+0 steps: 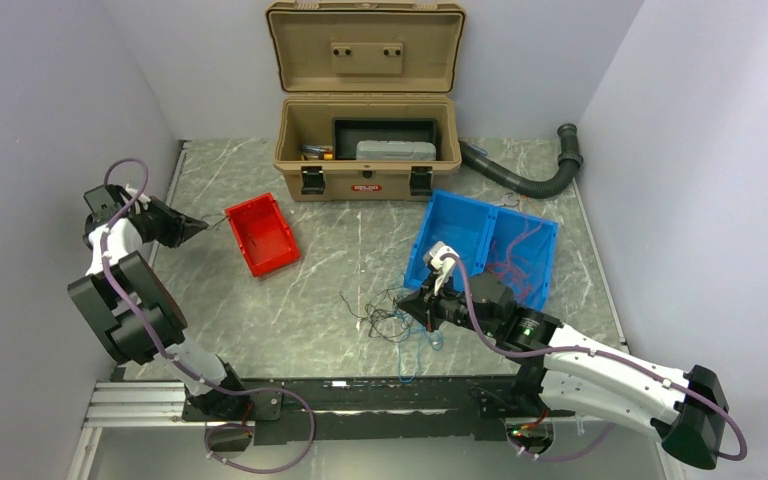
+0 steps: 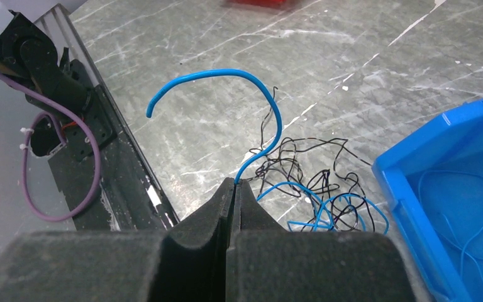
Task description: Untangle the cables
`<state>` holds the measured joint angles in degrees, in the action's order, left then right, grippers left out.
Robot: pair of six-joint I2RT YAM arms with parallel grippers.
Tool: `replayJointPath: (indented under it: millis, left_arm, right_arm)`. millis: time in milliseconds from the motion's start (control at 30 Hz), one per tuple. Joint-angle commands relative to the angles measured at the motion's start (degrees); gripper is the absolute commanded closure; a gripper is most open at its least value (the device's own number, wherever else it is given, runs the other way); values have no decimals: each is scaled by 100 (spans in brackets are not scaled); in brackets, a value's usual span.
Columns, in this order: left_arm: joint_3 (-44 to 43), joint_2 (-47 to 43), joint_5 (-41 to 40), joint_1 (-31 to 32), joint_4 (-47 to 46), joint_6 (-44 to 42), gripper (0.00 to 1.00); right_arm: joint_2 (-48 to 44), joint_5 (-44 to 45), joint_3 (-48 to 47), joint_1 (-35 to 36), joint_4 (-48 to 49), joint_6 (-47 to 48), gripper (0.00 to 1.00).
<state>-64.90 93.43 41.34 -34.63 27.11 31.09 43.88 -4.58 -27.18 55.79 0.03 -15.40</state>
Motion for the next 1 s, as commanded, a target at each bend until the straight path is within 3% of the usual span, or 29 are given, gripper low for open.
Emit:
replayJointPath:
  millis: [0,267,467,800,967]
  left_arm:
    - [-372,-495,-542,62,234,-330,100]
    - [-873,-444,-1258,361,713,-946,100]
    - [-1698,-37,-2795,1208,1653,-1731,100]
    - [-2010,198,-4716,2137,2074,-1955,100]
    - [-2344,732,-5012,2880,2300,-1856,100]
  right_arm:
    - [-47,-13,-208,-7,147,79,100]
    - [-106,-47,-199,-7,158,100,100]
    - [-261,-80,-166,-7,138,85,100]
    - [-459,-111,-51,-14,180,27,100]
    - [-413,-152,-71,-7,204,38,100]
